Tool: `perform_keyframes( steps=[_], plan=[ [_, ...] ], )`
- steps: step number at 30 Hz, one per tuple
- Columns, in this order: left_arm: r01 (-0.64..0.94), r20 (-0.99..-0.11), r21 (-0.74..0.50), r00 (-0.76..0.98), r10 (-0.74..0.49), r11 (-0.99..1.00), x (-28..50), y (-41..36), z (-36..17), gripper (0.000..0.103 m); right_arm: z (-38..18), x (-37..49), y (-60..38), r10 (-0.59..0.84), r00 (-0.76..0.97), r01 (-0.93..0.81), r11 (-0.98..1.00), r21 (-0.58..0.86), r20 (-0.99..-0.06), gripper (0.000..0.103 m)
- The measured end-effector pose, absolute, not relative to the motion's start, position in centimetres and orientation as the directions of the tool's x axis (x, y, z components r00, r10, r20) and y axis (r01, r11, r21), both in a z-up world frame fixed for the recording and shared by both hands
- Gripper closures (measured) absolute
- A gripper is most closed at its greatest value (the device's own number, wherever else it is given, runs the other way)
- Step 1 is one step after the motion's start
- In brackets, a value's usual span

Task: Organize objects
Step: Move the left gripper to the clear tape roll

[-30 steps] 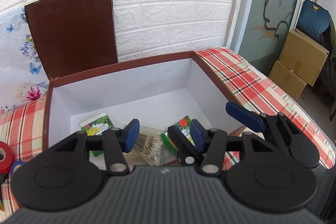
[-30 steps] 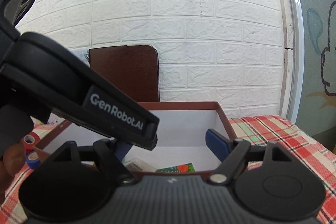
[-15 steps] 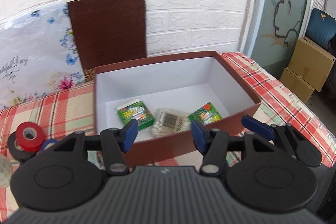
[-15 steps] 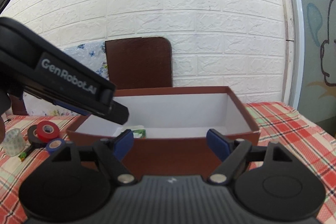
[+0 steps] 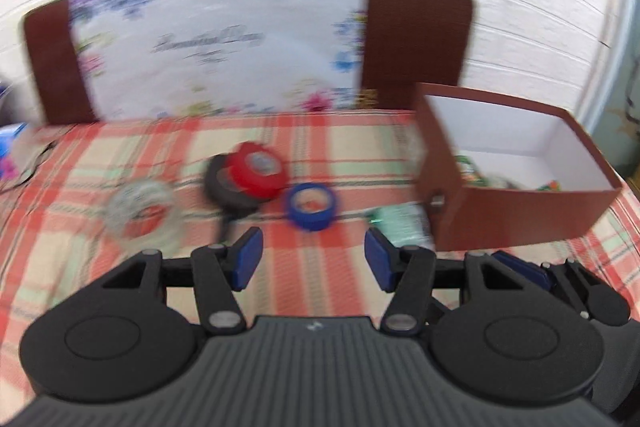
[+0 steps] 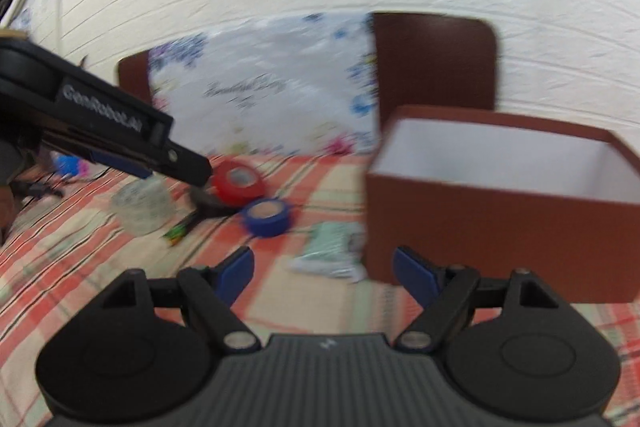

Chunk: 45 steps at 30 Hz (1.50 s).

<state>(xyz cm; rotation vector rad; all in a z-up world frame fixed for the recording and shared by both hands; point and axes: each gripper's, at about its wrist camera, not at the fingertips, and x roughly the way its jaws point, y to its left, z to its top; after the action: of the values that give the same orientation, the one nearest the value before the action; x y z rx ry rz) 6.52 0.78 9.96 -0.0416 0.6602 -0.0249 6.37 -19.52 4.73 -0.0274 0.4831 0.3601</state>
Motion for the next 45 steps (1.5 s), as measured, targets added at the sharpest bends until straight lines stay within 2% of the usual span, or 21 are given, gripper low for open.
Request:
perform_keyframes(
  steps=[5,11,17,22,38,45],
  plan=[
    [-0.156,-0.608,-0.071,0.790,0.081,0.985,4.0,7.7,9.7,0.045,4.0,6.2,-13.6,0.427,0.765,-0.472,0.881,0.031,-0.482,0.023],
    [-0.248,-0.629,-0.110,0.768,0.126,0.963,2.5,11.9,8.2,0.045,3.3,6.3,-9.7,0.462,0.732,-0.521,0.853,0.025,-0.500,0.023],
    [-0.262,-0.641,-0.138,0.759,0.115,0.955,2.5,13.5,7.2,0.045,1.6,7.2,-9.1,0.434,0.709,-0.510,0.860,0.020,-0.556,0.023],
    [-0.256,-0.647,-0.139,0.755,0.108,0.957,3.0,13.4,6.9,0.045,0.5,8.2,-10.0,0.436,0.685,-0.482,0.872,0.086,-0.584,0.023],
    [-0.234,-0.668,-0.143,0.740,0.081,0.962,3.6,12.5,6.2,0.045,0.4,8.3,-10.2,0.450,0.681,-0.460,0.877,0.141,-0.577,0.022],
    [-0.231,-0.653,-0.216,0.756,0.036,0.949,5.3,14.0,7.0,0.045,0.5,7.4,-9.9,0.443,0.709,-0.467,0.878,0.105,-0.550,0.019]
  ],
)
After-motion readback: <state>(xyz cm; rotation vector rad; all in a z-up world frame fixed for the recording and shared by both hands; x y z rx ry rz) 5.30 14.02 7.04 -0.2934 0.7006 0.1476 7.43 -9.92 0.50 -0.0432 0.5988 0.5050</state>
